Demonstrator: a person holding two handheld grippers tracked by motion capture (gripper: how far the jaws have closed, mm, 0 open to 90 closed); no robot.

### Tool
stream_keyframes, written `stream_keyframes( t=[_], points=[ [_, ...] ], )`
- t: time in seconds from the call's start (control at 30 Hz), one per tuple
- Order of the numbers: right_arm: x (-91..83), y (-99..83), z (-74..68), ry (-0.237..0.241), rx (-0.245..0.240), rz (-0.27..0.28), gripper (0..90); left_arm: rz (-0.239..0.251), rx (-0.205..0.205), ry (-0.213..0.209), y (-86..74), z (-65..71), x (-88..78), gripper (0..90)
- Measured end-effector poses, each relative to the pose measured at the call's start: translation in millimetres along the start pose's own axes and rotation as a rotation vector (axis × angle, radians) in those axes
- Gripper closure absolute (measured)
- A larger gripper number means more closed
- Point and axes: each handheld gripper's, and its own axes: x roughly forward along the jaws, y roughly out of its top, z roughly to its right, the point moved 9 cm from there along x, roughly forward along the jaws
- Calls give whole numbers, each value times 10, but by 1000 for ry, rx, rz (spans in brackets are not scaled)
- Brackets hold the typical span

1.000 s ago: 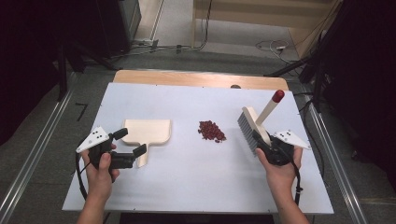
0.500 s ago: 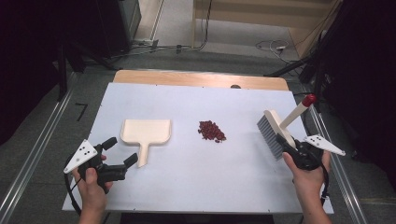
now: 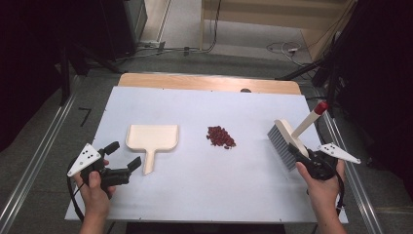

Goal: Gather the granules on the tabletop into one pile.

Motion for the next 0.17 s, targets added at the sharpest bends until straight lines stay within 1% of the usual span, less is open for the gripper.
stream_keyframes(
  t=[0.07, 0.17],
  points=[
    [-6, 0, -3, -4, 3, 3, 656, -6, 6, 4, -7, -8, 1, 0],
    [-31, -2, -5, -7, 15, 8, 656, -5, 1, 7, -9, -16, -1, 0]
  ],
)
